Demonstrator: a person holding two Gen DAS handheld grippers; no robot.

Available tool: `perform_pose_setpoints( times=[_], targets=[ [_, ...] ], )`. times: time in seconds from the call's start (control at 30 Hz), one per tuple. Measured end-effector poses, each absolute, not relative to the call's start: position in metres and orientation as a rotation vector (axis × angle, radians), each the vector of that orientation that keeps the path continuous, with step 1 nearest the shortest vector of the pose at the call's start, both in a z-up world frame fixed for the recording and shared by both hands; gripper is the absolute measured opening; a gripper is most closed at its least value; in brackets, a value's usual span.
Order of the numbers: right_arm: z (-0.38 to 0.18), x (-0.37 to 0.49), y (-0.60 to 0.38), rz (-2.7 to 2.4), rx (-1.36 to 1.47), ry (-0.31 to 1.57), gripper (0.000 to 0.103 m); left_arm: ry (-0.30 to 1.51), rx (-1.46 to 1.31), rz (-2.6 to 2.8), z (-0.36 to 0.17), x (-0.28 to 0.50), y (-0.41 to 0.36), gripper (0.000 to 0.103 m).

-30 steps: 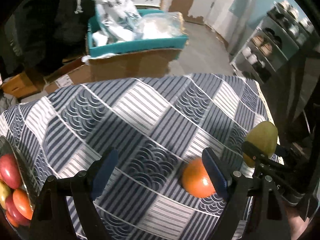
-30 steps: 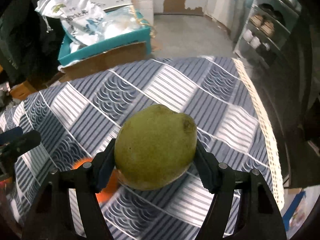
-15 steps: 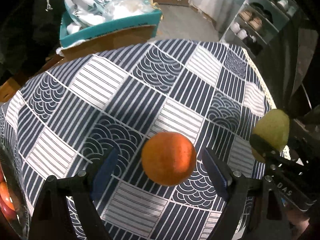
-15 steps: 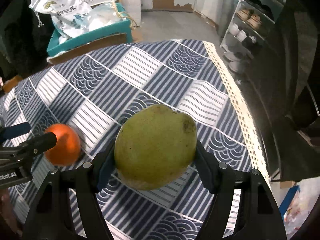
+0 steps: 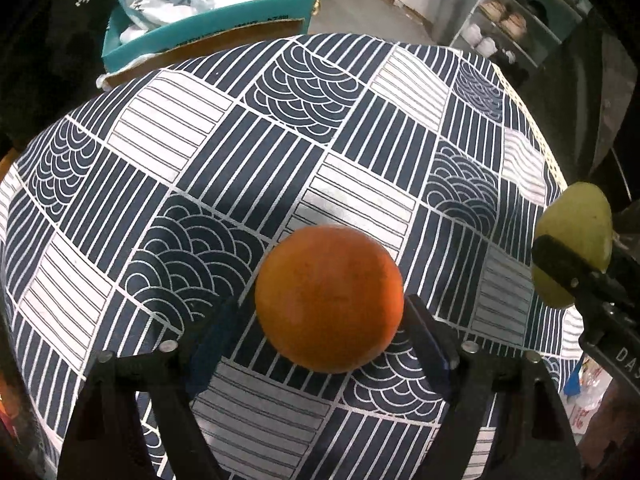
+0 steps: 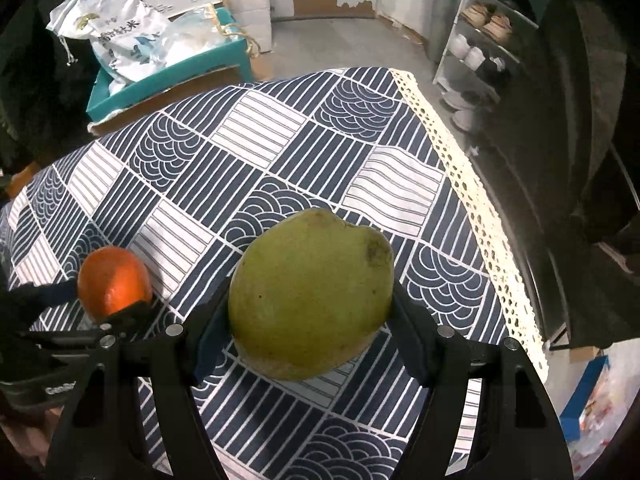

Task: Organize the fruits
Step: 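Carry the tangerine in the left tool and pear in the right tool to the plate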

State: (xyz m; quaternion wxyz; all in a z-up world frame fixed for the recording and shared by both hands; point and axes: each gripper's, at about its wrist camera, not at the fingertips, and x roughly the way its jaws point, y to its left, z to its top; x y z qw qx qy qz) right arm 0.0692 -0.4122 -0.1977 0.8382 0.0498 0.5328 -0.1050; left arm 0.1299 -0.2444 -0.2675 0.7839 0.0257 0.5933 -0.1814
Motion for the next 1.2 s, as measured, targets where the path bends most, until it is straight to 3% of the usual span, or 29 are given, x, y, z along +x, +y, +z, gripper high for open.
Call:
perform_pose_setpoints(
  times=[0.2,0.43,1.2],
  targets=[
    [-0.197,0.071,-0.409,-0.22,0.103,1.125,0.073,1.269,0.06,-0.449,-0.268,0.129,-0.245,0.068],
    [-0.192,0.073,-0.4,-0.212,0.063,1.111,0.073,1.244,0.082,-0.442,-0.26,0.126,-0.242,0.067],
    [-0.111,0.068,-0.35,-0.117,0.0,0.923,0.073,1.013,0.024,-0.34,-0.15,0.109,-0.17,0.067]
  ],
)
